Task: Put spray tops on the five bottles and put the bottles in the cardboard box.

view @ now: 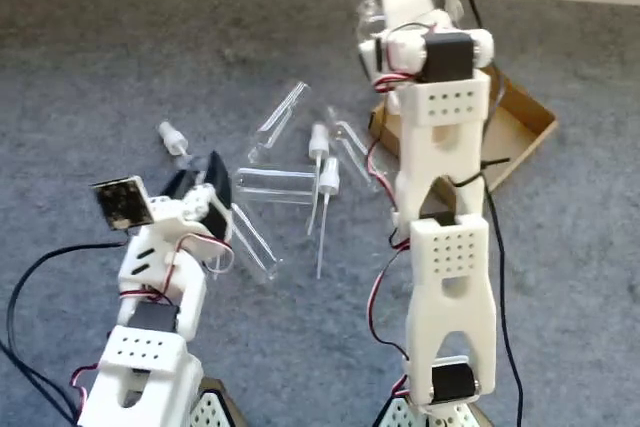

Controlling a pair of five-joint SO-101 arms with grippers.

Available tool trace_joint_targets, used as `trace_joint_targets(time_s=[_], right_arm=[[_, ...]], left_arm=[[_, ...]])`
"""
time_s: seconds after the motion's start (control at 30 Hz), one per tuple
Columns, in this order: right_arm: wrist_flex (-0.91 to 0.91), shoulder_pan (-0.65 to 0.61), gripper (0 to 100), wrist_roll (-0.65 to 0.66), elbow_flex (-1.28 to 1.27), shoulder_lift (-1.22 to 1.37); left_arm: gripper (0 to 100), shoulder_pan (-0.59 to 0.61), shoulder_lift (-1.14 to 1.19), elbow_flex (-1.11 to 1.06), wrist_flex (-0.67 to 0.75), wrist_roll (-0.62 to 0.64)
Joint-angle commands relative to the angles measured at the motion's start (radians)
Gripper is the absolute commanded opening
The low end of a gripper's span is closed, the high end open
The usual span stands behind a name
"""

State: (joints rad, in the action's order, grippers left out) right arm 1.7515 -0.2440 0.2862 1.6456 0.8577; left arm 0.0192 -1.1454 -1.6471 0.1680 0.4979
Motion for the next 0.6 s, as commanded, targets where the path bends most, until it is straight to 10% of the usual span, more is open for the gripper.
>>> trace_joint_targets(time_s=[0.0, 0.57], right_arm=[[0.019, -0.065, 1.0, -0.034, 0.097, 0.03], [0.022, -0.105, 1.0, -0.173, 0.09, 0.038]], left_arm=[[7, 0.044, -0.021, 0.067, 0.005, 0.014], [7, 0.041, -0.019, 0.061, 0.002, 0.014]])
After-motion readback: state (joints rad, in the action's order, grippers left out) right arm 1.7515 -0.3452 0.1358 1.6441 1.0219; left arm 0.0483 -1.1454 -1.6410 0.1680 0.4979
